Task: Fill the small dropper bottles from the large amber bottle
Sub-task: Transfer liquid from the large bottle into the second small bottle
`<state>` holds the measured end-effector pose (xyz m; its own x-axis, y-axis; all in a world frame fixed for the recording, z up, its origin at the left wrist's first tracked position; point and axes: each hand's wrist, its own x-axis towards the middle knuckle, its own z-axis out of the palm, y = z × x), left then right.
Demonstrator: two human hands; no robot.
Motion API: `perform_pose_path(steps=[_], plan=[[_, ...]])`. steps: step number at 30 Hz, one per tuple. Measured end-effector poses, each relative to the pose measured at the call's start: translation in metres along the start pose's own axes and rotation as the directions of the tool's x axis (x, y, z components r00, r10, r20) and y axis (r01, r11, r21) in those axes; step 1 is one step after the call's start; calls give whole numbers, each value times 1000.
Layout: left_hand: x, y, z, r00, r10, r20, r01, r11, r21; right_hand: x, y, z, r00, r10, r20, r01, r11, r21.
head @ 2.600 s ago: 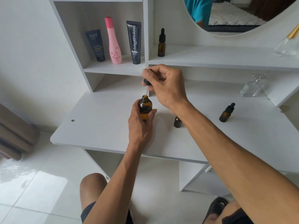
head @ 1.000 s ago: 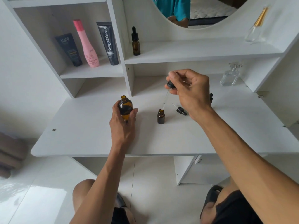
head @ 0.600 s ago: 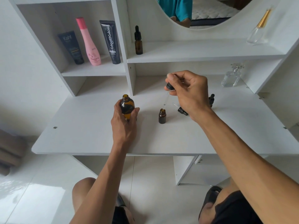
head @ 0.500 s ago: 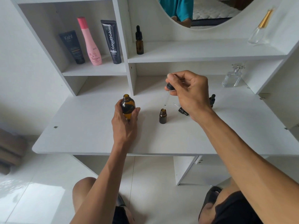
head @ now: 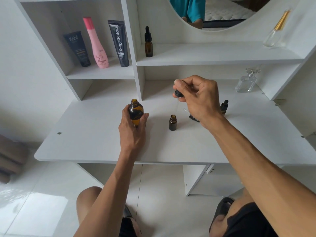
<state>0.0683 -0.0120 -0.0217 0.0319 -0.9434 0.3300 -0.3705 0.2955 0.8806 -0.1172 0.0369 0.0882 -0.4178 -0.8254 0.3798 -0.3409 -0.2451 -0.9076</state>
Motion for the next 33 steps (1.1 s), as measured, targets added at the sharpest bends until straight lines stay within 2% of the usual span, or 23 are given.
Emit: perform_pose_path(steps=[11,33], plan=[[-1,4,-1,1000,9,-7,-9,1000,16,0,-2,2,999,-49,10,49,995,-83],[0,3,-1,1000,-4,7,4,1000,12,0,-6,0,997,-78,0,77,993,-90]])
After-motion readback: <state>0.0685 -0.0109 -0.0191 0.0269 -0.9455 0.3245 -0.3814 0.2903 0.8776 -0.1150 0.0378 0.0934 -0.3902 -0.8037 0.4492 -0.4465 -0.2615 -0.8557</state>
